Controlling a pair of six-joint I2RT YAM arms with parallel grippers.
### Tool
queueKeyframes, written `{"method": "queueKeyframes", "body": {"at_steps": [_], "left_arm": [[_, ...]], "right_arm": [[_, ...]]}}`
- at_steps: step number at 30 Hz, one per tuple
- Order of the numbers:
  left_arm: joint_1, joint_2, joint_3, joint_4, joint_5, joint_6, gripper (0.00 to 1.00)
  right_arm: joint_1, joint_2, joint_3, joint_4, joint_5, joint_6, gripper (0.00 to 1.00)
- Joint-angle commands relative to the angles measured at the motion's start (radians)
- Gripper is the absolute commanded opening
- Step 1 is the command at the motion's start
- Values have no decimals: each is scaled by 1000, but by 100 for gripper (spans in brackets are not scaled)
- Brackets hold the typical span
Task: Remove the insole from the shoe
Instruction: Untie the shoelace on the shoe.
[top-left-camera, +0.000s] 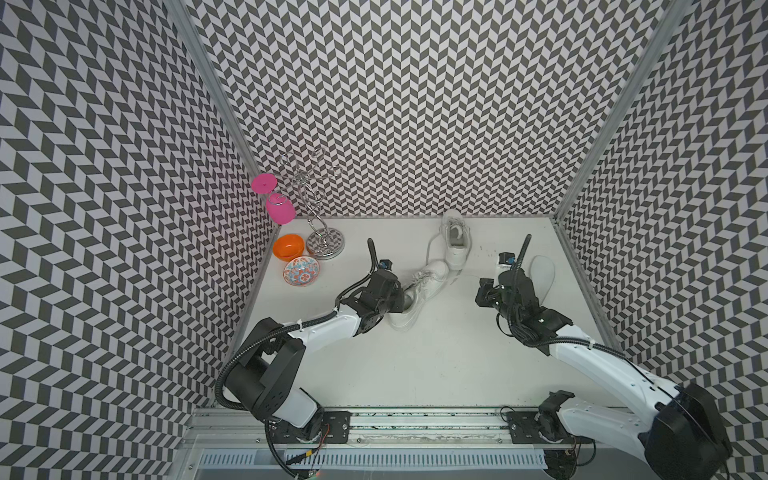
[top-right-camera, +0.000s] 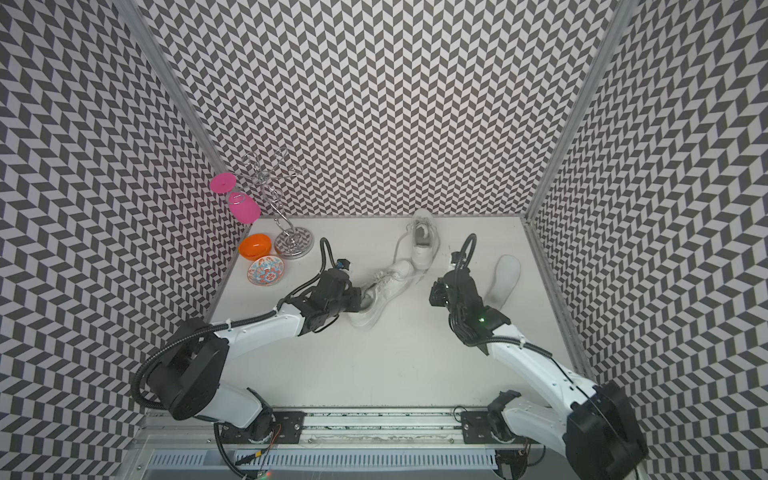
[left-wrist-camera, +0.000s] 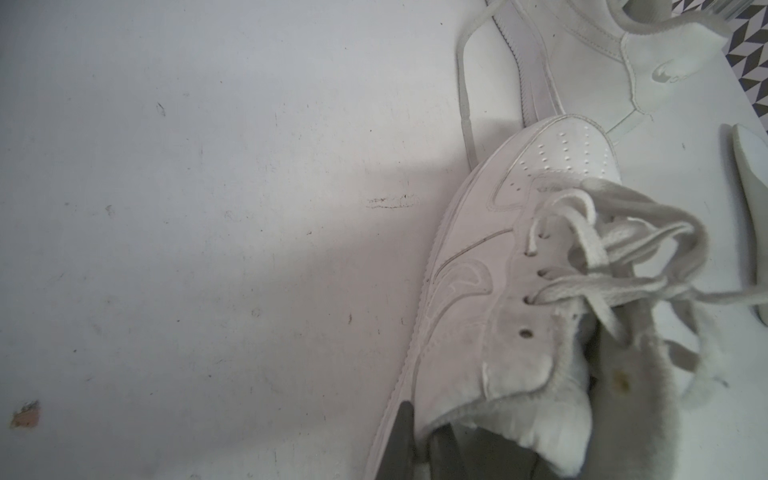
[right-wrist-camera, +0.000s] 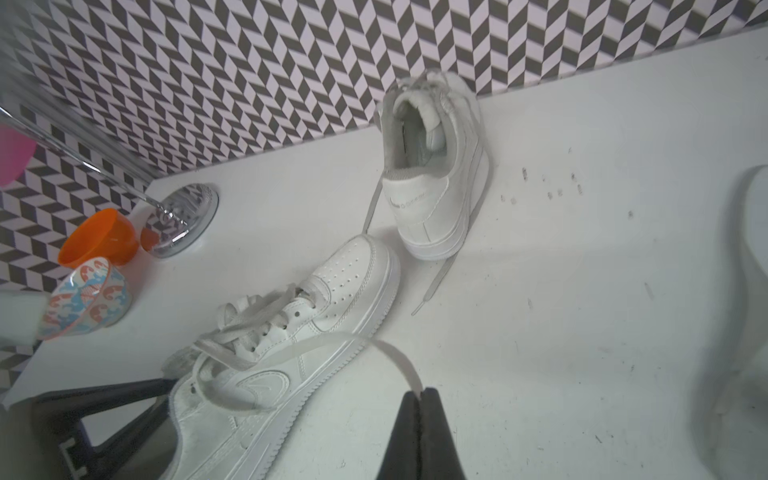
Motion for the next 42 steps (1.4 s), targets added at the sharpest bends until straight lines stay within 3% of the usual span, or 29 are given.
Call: {"method": "queueKeyframes", "body": {"at_steps": [1, 3, 5, 8, 10, 16, 20, 25, 30, 36, 42], "left_arm": [[-34, -20, -10, -76, 9, 12, 0], [-44, -25, -7, -81, 9, 11, 0], [-50, -28, -5, -89, 3, 7, 0], [-51, -24, -2, -89, -2, 5, 0], [-51, -21, 1, -92, -8, 6, 0], [-51, -7, 16, -95, -13, 7, 0], [-51, 2, 24, -97, -12, 8, 0], [-51, 4, 27, -97, -13, 6, 0], [-53, 2, 22, -98, -11, 5, 0], [-52, 2, 17, -93, -8, 6, 0], [-54, -11, 7, -85, -11, 7, 0]], "right_arm": [[-8, 75, 36, 45, -61, 3, 6], [-13, 117, 78, -4, -79, -2, 17], [-13, 131, 96, -21, -92, -7, 39], [-11, 91, 82, -10, -110, -12, 61], [-6, 59, 73, -9, -118, -8, 69], [84, 5, 85, -30, -133, 21, 67], [186, 19, 101, -13, -134, 64, 62], [241, 73, 101, 40, -168, 106, 54], [243, 143, 95, 99, -264, 103, 53], [240, 197, 90, 156, -263, 113, 43], [231, 246, 87, 207, -272, 53, 40]]}}
